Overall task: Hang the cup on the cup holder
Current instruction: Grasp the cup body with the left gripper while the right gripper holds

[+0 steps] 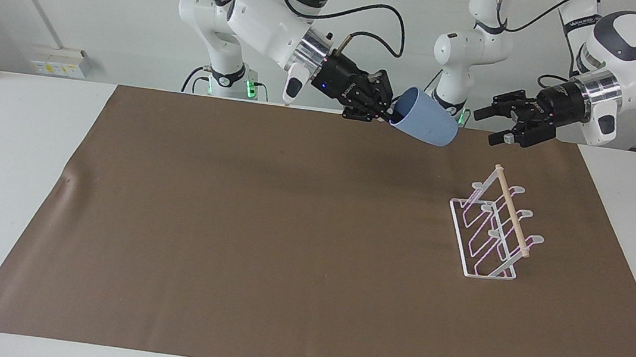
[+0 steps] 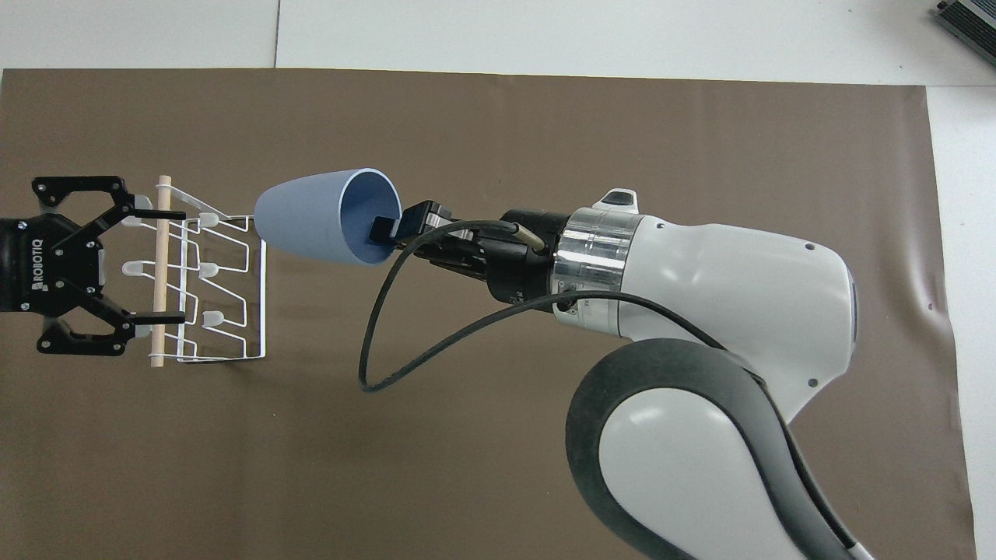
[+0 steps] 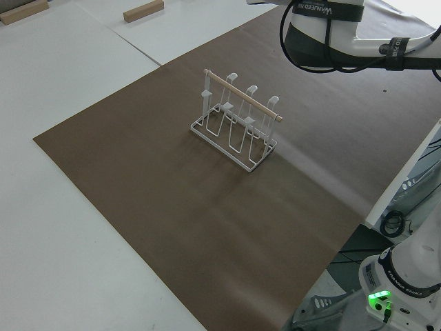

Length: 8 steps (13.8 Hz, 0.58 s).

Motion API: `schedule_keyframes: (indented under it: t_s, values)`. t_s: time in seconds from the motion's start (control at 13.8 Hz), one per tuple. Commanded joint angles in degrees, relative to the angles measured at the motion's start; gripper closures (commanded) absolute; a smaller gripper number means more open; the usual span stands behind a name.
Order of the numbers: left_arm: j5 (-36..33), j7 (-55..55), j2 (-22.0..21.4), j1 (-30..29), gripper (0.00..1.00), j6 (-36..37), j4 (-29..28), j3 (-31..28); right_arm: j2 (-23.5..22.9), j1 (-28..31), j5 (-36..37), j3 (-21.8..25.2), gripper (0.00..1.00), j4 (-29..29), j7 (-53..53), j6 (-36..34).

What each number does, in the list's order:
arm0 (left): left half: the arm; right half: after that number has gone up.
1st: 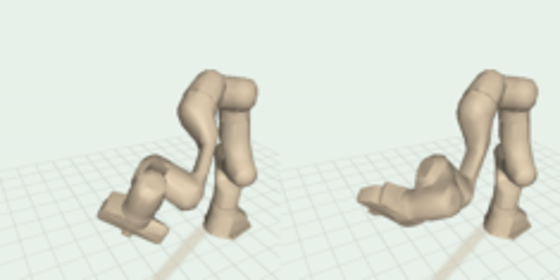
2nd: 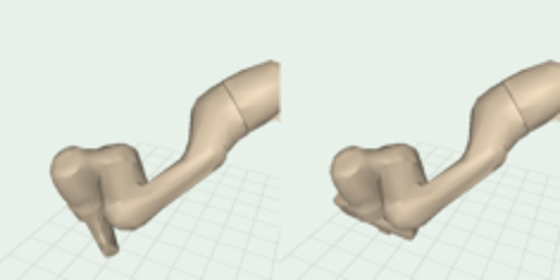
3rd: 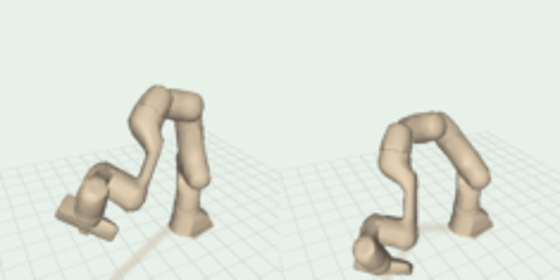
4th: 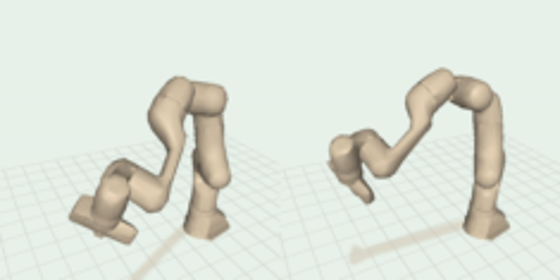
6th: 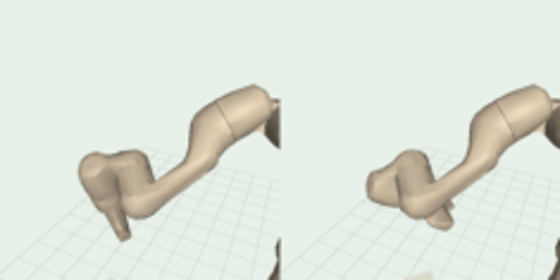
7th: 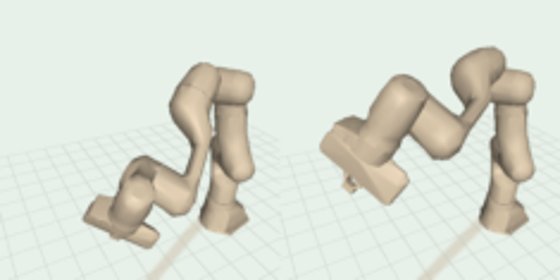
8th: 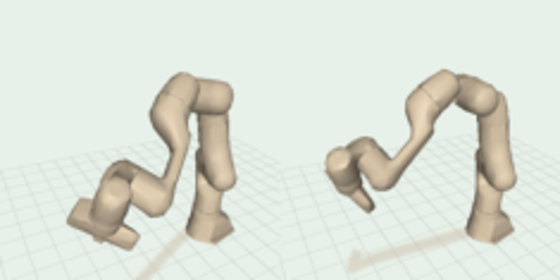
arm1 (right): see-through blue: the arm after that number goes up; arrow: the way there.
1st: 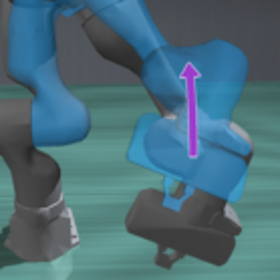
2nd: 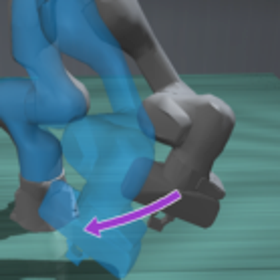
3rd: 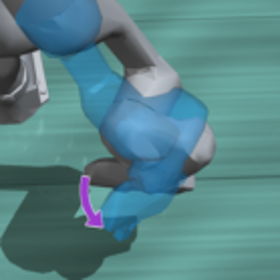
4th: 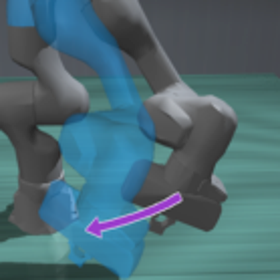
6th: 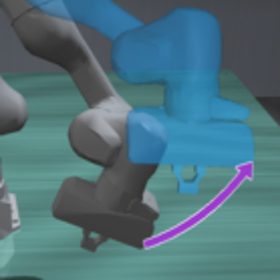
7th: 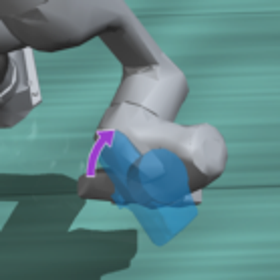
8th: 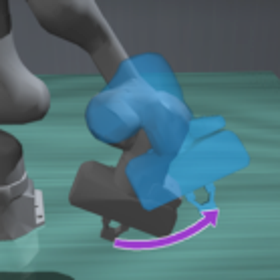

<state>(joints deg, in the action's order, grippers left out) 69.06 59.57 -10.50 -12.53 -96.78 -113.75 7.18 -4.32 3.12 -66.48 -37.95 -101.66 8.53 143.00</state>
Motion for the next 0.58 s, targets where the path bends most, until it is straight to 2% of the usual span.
schedule_keyframes:
  t_s: [0.0, 0.22, 0.51]
  values:
    - [3.53, 1.42, -2.25, 2.41, 0.00, -3.33, -2.44, -0.15, -0.78, 0.57, -1.02, -1.86, 1.00, 1.20, 0.61, 1.31]
    - [3.62, 1.51, -2.25, 6.62, 0.00, -6.49, -2.44, -0.15, -1.75, 0.48, -0.67, -4.05, 1.00, 2.69, 1.14, 4.04]
    - [4.41, 1.51, -2.69, 7.60, 0.00, -6.93, -3.32, -0.06, -1.75, 0.39, -0.49, -4.85, 1.00, 2.69, 1.32, 4.04]
